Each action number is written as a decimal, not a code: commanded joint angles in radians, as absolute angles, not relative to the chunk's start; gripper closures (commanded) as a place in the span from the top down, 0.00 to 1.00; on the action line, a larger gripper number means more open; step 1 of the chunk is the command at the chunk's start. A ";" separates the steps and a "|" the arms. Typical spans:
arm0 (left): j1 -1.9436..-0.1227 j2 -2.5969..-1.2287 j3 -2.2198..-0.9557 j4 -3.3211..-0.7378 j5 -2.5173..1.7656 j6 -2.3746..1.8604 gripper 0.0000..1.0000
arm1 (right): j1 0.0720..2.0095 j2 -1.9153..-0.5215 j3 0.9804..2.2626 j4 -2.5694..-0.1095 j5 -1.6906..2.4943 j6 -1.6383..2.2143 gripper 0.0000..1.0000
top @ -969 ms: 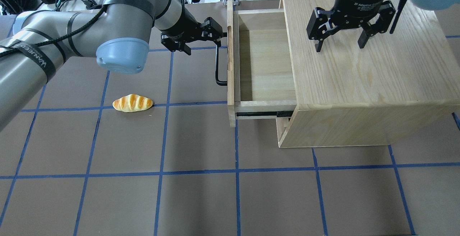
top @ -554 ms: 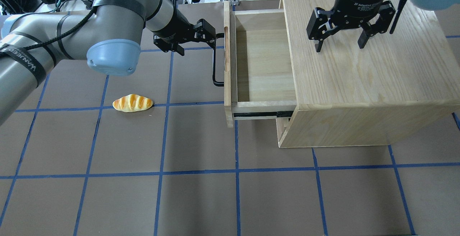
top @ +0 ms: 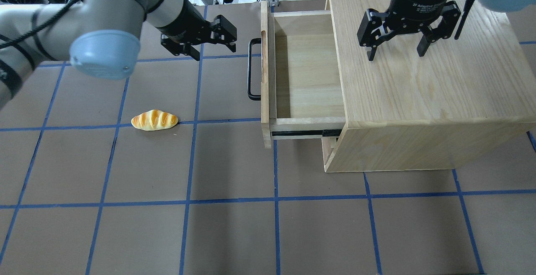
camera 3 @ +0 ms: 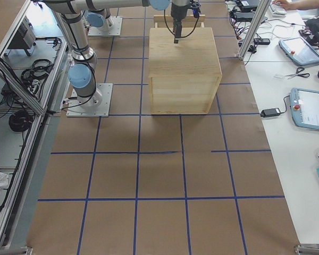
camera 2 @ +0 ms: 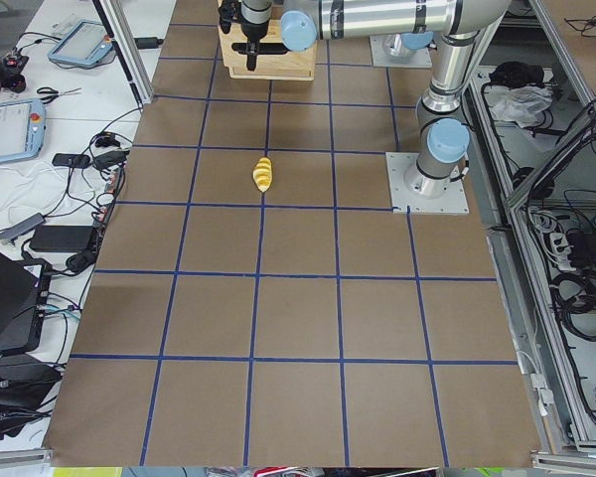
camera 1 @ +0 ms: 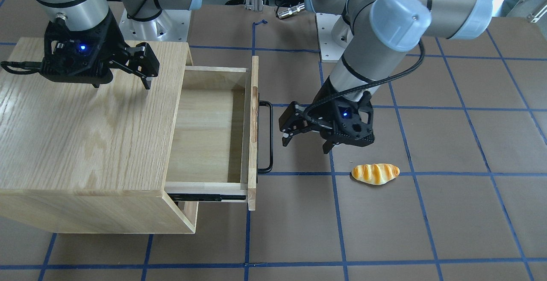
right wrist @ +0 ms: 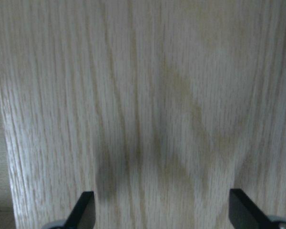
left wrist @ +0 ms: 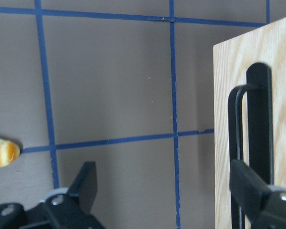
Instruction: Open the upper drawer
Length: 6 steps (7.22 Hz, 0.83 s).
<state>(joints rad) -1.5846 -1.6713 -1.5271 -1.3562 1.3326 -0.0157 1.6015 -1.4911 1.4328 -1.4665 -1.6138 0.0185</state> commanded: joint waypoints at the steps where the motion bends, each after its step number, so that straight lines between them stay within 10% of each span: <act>1: -1.563 -1.602 -1.471 -1.494 1.487 0.011 1.00 | 1.601 -1.491 1.434 -1.466 -1.614 0.018 1.00; 6: -1.560 -1.563 -1.480 -1.542 1.554 0.012 1.00 | 1.601 -1.491 1.433 -1.466 -1.614 0.020 1.00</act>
